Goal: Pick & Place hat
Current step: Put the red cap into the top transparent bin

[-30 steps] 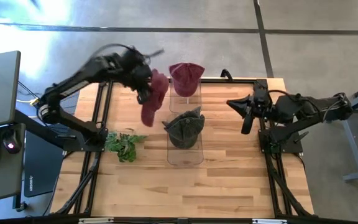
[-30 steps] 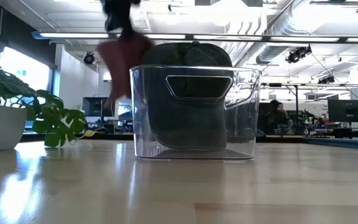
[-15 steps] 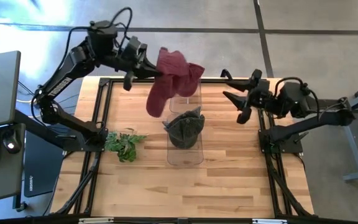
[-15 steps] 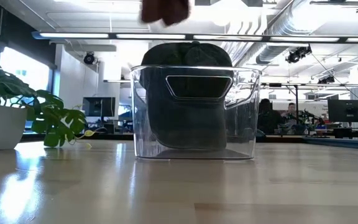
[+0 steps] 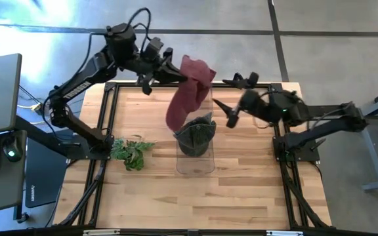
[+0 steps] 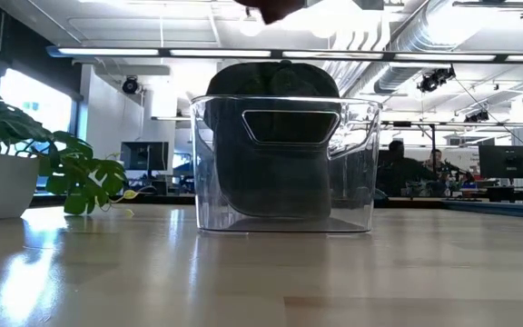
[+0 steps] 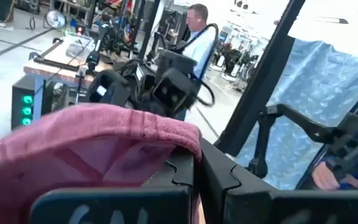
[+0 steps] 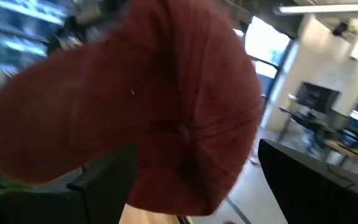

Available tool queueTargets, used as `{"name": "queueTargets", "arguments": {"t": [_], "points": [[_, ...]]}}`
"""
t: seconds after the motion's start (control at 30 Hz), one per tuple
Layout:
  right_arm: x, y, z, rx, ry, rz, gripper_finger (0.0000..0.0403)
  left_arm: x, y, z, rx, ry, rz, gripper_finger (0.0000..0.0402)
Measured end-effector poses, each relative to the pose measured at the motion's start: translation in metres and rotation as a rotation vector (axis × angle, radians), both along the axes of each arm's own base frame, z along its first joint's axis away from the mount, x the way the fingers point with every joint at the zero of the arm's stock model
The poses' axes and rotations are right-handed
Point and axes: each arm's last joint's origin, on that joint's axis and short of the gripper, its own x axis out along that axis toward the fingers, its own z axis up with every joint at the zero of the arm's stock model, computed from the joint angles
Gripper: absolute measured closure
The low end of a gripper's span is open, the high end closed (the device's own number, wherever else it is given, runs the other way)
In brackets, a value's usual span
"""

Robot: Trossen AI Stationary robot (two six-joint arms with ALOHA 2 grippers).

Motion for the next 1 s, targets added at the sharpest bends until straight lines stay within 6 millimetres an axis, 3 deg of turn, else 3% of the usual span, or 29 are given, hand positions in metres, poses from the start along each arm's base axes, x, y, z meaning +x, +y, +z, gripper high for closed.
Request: {"name": "queueTargets", "arguments": {"t": [0.17, 0.5, 0.83, 1.0], "points": [[0.017, -0.006, -0.009, 0.000, 0.014, -0.059, 0.0075, 0.016, -0.005, -0.005, -0.017, 0.002, -0.027, 0.0401], [0.023, -0.018, -0.005, -0.133, -0.002, -0.135, 0.0098, 0.019, -0.011, -0.003, -0.027, -0.019, -0.056, 0.0401], [0.024, -0.028, -0.004, -0.222, 0.005, 0.018, 0.0173, 0.019, -0.012, -0.002, -0.047, -0.019, -0.060, 0.0401], [0.026, -0.030, -0.008, -0.212, 0.025, 0.129, 0.0241, 0.019, -0.012, -0.002, -0.056, -0.015, -0.060, 0.0401]]}}
